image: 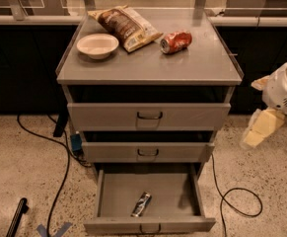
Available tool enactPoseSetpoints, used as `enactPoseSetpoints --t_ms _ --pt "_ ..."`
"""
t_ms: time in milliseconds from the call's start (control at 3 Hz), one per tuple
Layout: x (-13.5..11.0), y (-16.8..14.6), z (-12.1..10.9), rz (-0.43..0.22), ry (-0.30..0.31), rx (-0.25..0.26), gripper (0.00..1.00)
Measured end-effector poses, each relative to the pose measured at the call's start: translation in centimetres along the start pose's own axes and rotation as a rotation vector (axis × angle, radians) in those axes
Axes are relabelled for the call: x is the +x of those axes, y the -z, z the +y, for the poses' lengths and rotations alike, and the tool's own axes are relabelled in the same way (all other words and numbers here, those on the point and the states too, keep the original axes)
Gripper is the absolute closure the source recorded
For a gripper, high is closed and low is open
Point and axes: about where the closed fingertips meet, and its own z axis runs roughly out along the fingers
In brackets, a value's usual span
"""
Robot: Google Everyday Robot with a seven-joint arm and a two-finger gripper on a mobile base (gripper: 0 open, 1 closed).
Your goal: Pick redbull can from bottom drawer and place on counter
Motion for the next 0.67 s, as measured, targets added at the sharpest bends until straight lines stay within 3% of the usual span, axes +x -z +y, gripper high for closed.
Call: enactPoseSetpoints --t_ms 333,667 --pt "2.6 -6.1 -0.8 -0.08 -0.081 -0.023 0.0" --pt "4.1 -12.0 -0.4 -0.122 -0.128 -0.106 0.0"
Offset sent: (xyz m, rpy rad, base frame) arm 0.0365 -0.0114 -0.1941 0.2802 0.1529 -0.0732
